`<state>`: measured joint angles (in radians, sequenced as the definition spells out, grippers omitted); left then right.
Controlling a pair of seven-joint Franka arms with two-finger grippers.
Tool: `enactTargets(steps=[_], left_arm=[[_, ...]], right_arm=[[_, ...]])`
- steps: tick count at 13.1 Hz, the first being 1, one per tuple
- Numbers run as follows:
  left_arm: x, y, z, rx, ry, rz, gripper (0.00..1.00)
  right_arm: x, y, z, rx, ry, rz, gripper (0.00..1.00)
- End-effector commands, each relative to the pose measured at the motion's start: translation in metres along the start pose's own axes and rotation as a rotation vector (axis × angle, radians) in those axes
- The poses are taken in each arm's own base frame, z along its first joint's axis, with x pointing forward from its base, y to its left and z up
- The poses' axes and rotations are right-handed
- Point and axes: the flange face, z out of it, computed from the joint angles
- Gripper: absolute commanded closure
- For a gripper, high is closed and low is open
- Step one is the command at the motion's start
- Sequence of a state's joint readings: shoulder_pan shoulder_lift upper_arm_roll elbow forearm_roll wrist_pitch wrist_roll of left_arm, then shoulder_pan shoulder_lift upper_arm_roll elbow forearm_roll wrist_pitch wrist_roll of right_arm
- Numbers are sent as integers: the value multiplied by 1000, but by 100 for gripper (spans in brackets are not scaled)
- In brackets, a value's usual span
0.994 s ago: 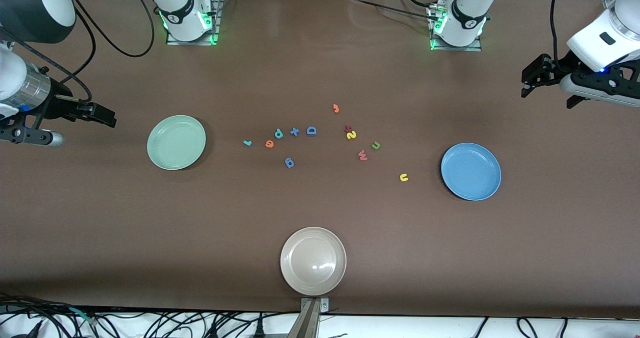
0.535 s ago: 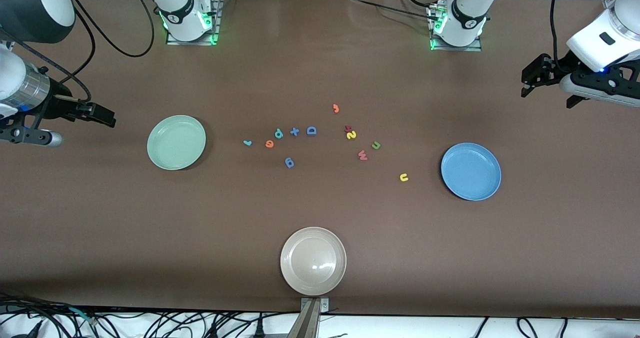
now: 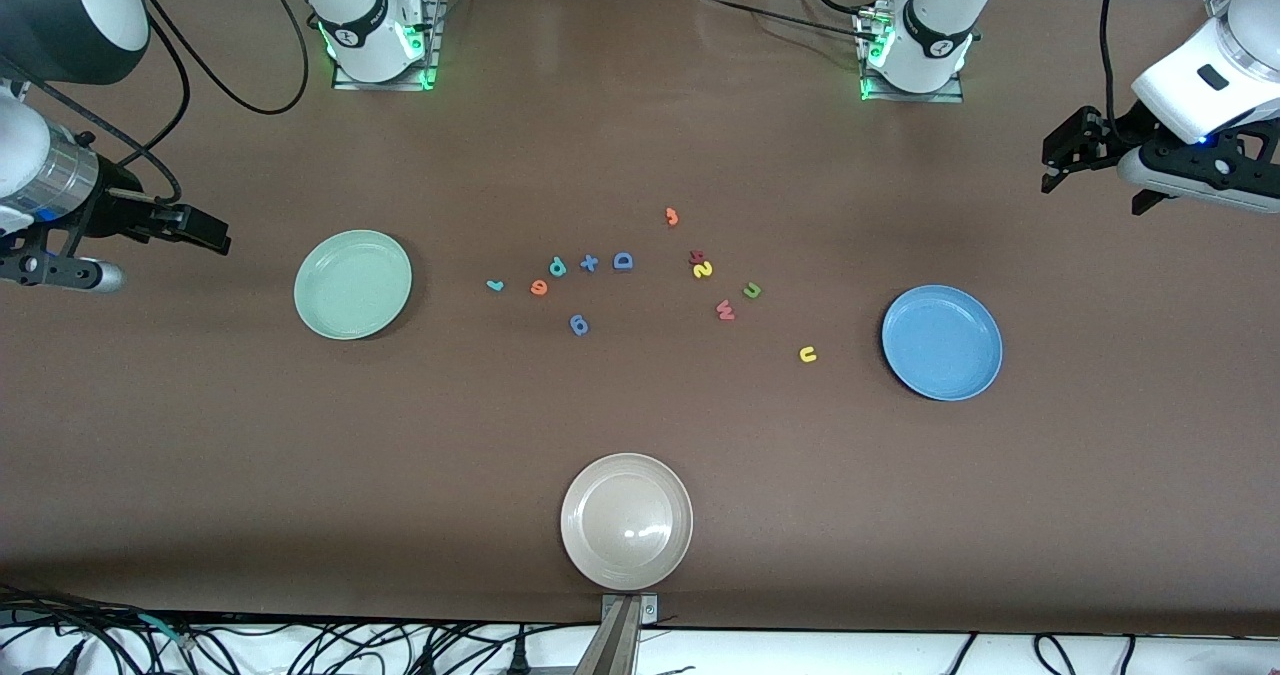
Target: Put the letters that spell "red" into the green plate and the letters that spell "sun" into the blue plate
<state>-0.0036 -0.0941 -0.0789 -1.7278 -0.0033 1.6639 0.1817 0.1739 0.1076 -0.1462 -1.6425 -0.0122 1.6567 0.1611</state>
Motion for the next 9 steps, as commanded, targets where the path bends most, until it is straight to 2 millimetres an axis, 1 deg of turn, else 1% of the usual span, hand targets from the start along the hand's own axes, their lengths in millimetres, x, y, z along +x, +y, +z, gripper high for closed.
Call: enactTargets(steps=[1,2,3,4,5,6,7,8,9], left_arm=[[14,9,17,-25,-44,35,0],[22,16,32,-22,-70,55,0],[25,18,36,-29,-70,57,0],[32,19,49,-37,-89,60,0],[42,19,63,-45,-108,66,0],[63,24,84,-59,-131,83,0],[80,29,101,-71,-146,96,0],[99,41,124,-89,-168,118,0],[118,53,148,-101,-188,140,0]], right_arm=[[-1,-8,-4,-17,-11,-14,0],[1,-17,1,-19,-18,-23,0],[-3,-36,2,-21,-15,-49,0],[-2,-50,8,-21,-20,-64,0],[-2,-64,15,-25,-32,-82,0],[-2,-76,22,-28,-39,-99,0],[0,-93,32,-33,-39,-122,0],[2,-106,41,-35,-34,-126,1],[4,-122,55,-19,-52,-107,1]])
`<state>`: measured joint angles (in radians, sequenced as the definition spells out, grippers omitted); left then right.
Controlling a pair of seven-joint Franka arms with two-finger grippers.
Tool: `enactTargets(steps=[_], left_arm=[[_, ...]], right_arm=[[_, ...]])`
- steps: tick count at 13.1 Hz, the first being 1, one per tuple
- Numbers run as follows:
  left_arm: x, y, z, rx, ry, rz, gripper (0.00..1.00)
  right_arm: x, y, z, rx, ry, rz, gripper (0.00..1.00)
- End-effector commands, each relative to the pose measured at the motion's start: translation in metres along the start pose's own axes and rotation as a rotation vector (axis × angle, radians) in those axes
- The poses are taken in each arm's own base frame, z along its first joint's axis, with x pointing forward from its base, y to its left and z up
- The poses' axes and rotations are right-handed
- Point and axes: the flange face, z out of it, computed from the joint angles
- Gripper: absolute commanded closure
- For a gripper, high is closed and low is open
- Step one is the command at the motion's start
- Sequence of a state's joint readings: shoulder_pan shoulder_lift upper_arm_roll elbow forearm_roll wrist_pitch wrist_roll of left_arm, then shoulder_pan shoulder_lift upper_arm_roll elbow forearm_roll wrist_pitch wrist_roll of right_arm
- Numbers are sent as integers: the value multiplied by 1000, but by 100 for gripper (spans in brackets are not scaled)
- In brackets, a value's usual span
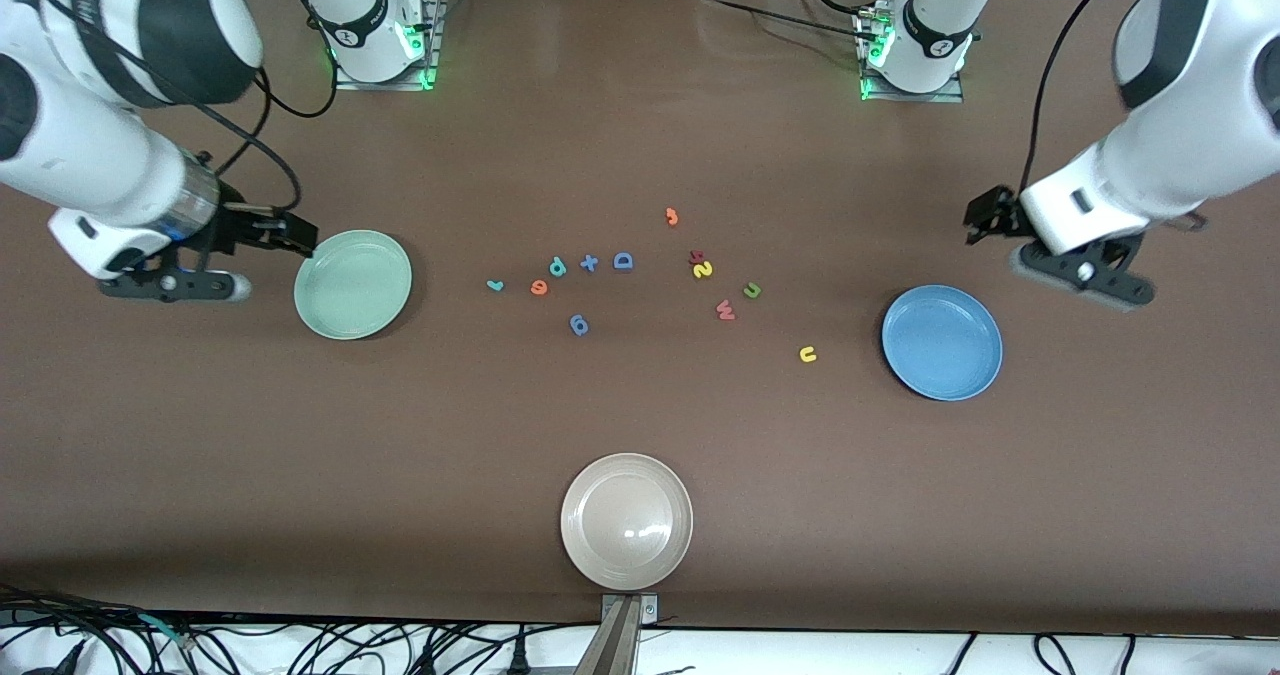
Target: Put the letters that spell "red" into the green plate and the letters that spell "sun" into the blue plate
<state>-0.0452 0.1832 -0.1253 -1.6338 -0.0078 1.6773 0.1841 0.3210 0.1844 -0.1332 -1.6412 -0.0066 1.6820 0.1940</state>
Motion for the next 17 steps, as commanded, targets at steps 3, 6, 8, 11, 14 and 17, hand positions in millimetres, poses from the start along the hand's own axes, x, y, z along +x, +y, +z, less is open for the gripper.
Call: enactTargets(steps=[3,6,8,11,14,17], left_arm=[[101,36,100,-64,-75,99,0],[128,45,144,-101,-2,105,0],[134,49,183,-104,24,106,0],[125,76,242,-116,117,122,0],[107,85,283,-109,152,119,0],[97,86,299,-104,143,122,0]], right_arm=[[25,-53,57,80,-61,34,1],[31,-94,108,54,-105,35,1],[30,-122,144,30,-128,33,1],[15,-145,183,11,-139,2,1],[-9,-151,224,-9,-185,-22,1],[-22,-154,260,1,-149,-30,1]])
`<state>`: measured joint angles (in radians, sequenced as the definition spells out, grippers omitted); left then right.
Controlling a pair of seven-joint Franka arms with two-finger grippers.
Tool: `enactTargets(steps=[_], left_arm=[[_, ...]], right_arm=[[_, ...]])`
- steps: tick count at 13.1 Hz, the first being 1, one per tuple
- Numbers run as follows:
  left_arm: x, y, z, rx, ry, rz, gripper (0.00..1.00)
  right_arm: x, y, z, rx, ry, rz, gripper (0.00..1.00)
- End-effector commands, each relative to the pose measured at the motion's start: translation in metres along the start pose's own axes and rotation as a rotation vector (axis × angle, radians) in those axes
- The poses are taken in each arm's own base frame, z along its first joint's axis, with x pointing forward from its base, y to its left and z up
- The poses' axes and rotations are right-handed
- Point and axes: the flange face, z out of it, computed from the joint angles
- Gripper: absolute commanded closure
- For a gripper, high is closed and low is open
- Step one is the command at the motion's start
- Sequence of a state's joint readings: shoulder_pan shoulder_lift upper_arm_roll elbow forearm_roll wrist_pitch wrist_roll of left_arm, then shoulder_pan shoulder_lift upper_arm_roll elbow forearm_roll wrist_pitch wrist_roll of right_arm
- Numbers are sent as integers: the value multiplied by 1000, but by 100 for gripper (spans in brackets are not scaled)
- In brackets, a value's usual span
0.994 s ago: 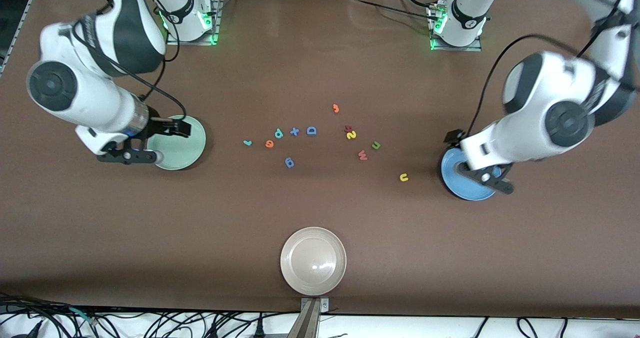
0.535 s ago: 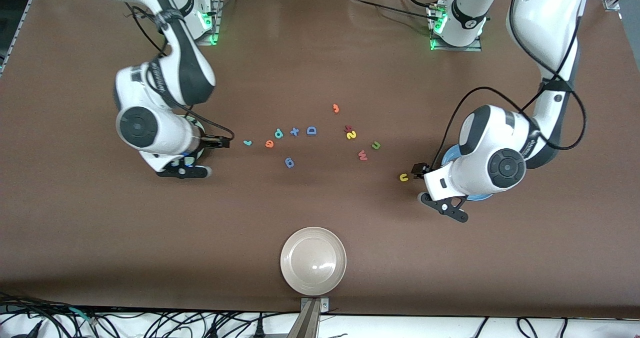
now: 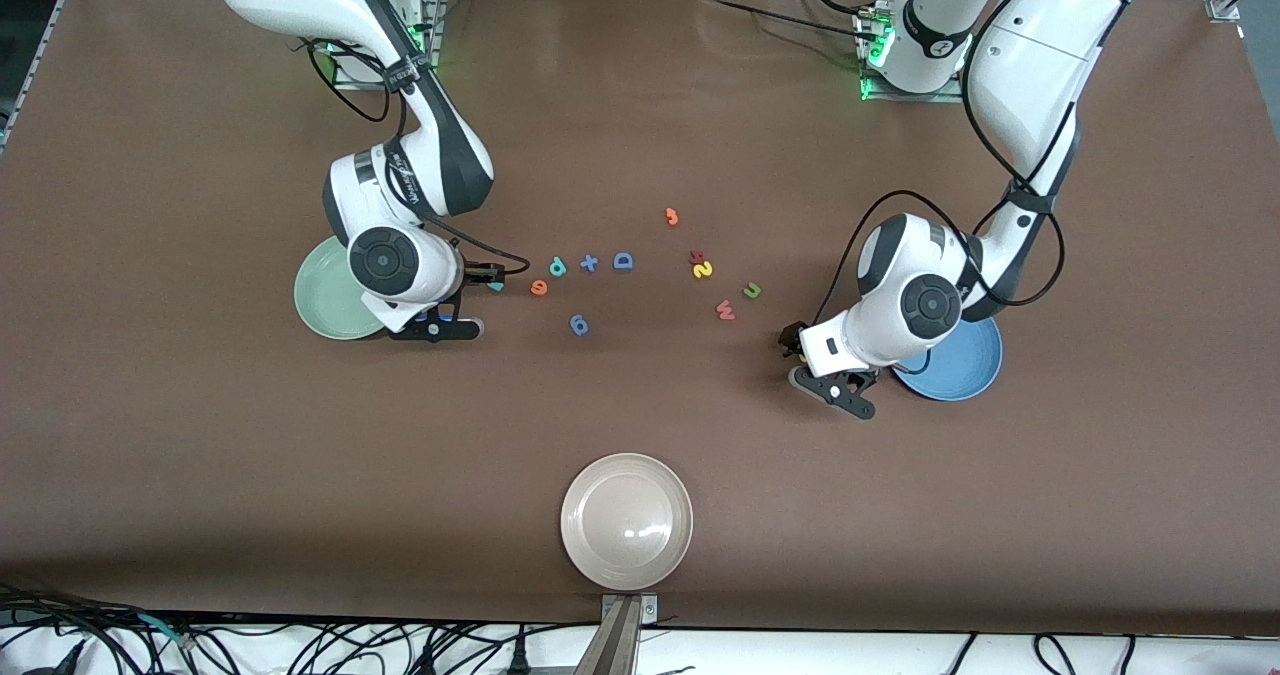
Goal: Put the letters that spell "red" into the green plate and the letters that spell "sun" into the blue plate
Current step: 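Grasp the yellow u with the left gripper while the right gripper grasps the r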
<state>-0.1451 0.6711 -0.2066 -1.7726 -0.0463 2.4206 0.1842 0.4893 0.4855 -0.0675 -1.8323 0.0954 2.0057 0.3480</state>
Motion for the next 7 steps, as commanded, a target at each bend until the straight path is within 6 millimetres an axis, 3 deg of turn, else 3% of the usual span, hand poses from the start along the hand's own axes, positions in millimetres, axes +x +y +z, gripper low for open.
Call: enactTargets(steps=[1,3,6,7], left_arm=[[-9,3,-5,-5,7,12,0],[-15,7,4,-5,-11,15,7],[-15,5,5,11,-15,37,35],[-16,7,9,10,-20,36,34]], right_arm=[[-14,-2,30,27,42,2,1],[-11,-3,44,38,44,14,1],[-4,-10,65,66,55,33,2],[-1,-13,71,86,62,48,2]])
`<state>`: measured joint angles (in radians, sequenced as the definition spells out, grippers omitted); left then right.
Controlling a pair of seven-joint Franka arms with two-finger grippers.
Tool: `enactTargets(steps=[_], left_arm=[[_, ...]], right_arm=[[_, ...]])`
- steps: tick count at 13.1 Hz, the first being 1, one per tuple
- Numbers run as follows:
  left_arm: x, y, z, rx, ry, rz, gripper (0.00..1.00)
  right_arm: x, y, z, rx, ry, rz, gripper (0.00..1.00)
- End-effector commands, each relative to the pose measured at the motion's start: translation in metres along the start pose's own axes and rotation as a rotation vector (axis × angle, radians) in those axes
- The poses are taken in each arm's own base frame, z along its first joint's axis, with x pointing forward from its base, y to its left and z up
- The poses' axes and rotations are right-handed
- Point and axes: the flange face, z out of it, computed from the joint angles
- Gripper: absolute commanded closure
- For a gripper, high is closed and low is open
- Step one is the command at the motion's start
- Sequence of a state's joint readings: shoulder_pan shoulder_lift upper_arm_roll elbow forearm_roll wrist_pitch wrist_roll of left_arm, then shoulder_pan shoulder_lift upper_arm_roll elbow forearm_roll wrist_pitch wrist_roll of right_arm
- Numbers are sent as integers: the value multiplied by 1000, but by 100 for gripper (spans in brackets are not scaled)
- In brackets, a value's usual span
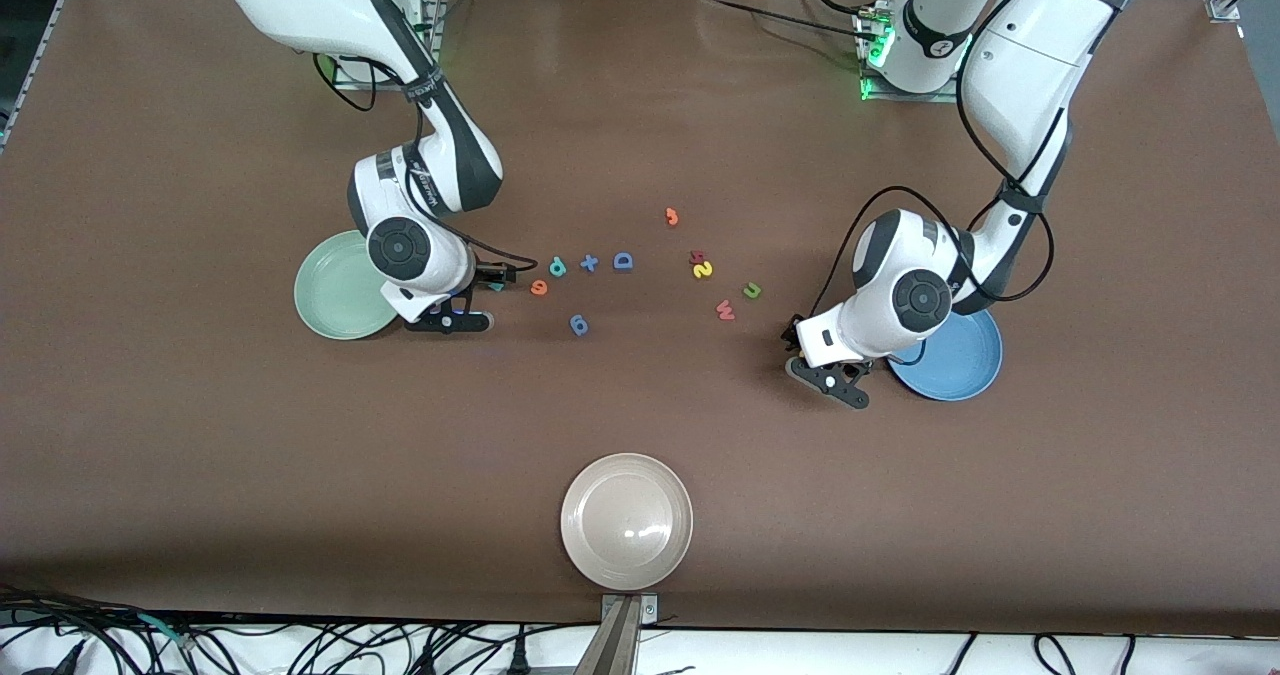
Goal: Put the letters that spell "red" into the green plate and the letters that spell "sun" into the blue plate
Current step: 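Grasp the yellow u with the left gripper while the right gripper grasps the r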
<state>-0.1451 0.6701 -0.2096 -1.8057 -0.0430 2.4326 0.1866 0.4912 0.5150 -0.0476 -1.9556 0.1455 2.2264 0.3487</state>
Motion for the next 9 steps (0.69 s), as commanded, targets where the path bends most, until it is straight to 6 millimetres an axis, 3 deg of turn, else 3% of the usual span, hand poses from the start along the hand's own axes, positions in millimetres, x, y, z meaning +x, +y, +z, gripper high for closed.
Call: enactTargets(steps=[1,4,9], left_arm=[[-5,8,-2,11,-1,30,34],[-6,10,4,9,-9,34,34],[-8,9,11,7,-19,35,72]], right_arm=[[2,-10,21,47,8,47,2],[0,-19,27,52,2,49,8],[-1,-16,29,47,-7,50,32]])
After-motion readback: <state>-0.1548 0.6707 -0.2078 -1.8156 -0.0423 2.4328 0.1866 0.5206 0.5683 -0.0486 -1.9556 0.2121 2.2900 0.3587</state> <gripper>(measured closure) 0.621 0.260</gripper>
